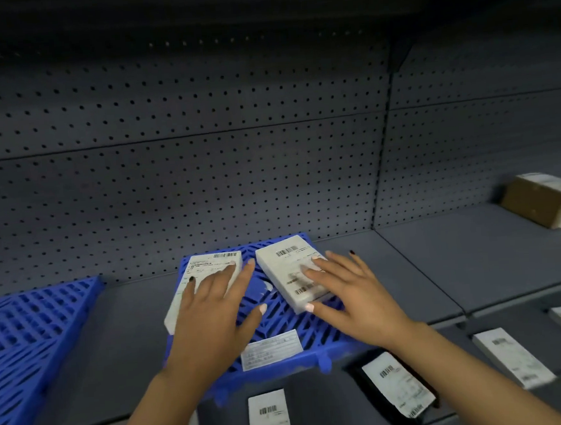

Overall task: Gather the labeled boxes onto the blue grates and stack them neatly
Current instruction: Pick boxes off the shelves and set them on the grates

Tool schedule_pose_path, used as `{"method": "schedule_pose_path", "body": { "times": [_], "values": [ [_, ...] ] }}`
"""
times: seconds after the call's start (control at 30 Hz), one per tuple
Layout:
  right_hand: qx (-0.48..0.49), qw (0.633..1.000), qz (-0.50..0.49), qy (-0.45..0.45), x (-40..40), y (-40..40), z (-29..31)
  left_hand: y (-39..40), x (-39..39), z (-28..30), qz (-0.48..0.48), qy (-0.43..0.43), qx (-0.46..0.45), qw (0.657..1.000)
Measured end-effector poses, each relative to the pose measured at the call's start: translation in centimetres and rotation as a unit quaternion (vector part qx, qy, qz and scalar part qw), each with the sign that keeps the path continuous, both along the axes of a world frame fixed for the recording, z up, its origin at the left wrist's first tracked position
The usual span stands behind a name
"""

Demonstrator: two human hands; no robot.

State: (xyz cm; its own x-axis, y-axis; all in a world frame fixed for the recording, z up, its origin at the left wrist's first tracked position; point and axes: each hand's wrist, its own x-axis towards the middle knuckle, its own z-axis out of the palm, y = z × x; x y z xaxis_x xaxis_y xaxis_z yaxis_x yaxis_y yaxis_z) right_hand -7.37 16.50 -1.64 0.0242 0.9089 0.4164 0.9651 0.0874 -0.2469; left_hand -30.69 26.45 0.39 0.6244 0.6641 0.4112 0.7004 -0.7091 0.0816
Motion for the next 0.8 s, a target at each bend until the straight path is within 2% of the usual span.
{"method": "schedule_pose_path", "body": {
  "times": [0.23, 0.47, 0.8],
  "values": [
    [0.05, 0.998, -0.033, -0.019, 4.9, -8.5, 2.5, -6.6, 8.1, 3.2, -0.119, -0.045, 0.039, 0.991],
    [0.056, 0.988, -0.134, -0.058, 13.7, -21.5, 5.1, -15.6, 20.1, 5.2, -0.209, -0.022, 0.04, 0.977],
    [0.05, 0.956, -0.28, -0.071, 25.5, -39.7, 6.9, -29.3, 35.7, 5.2, -0.322, -0.036, -0.014, 0.946]
  ]
}}
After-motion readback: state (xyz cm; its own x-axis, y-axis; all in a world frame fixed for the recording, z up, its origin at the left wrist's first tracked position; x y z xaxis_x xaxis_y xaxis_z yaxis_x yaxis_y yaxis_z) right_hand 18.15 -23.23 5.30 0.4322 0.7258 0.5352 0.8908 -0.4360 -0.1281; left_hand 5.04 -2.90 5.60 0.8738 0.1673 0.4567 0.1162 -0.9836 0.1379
